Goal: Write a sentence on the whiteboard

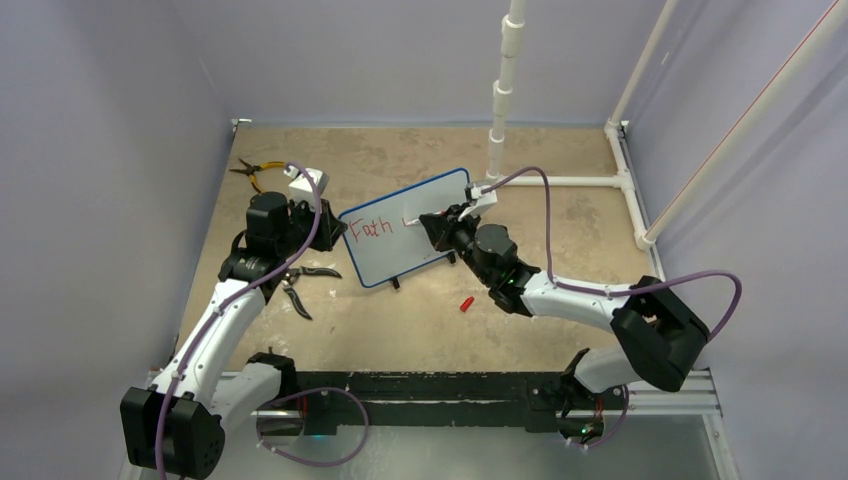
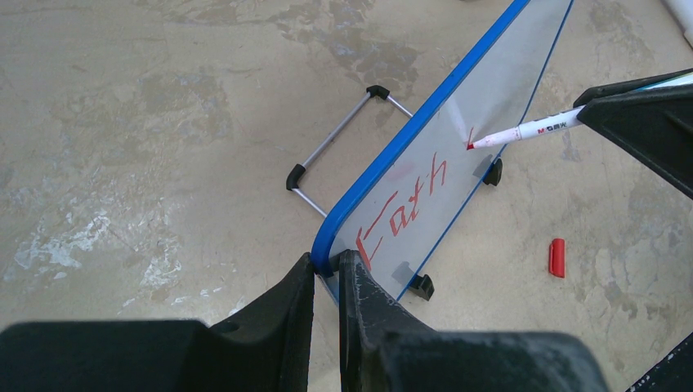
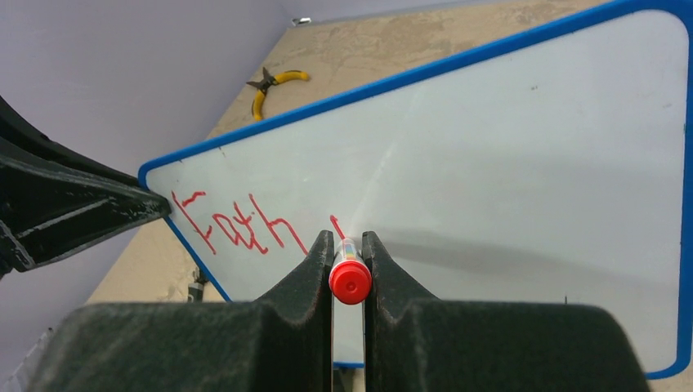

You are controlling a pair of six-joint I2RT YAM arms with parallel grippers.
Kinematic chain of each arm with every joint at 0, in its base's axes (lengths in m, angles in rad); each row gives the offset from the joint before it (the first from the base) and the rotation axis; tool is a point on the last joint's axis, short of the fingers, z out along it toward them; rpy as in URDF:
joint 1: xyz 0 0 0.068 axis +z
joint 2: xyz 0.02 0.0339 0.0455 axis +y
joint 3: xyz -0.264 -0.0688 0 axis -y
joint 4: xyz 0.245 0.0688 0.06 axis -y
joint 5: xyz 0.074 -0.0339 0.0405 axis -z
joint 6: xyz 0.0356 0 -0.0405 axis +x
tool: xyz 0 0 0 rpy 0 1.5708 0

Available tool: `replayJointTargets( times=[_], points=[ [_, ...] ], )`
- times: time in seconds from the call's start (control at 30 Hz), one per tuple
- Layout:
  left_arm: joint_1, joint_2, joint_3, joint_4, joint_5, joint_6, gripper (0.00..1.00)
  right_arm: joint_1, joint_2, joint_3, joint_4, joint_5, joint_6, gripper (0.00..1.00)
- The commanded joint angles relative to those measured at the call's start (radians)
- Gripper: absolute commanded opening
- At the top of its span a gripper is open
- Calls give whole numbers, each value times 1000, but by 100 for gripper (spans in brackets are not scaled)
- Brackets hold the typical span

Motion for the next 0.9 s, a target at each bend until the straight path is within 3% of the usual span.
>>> replayJointTargets(
  times=[0.0, 0.47, 0.87],
  points=[
    [0, 5, 0, 6, 5, 19, 0, 2, -7, -15, 26, 33, 6, 0],
    [0, 4, -2, 8, 4, 18, 0, 2, -85, 20, 24, 4, -14, 0],
    [1, 3, -5, 8, 4, 16, 0, 2, -33, 95, 11, 8, -31, 0]
  ],
)
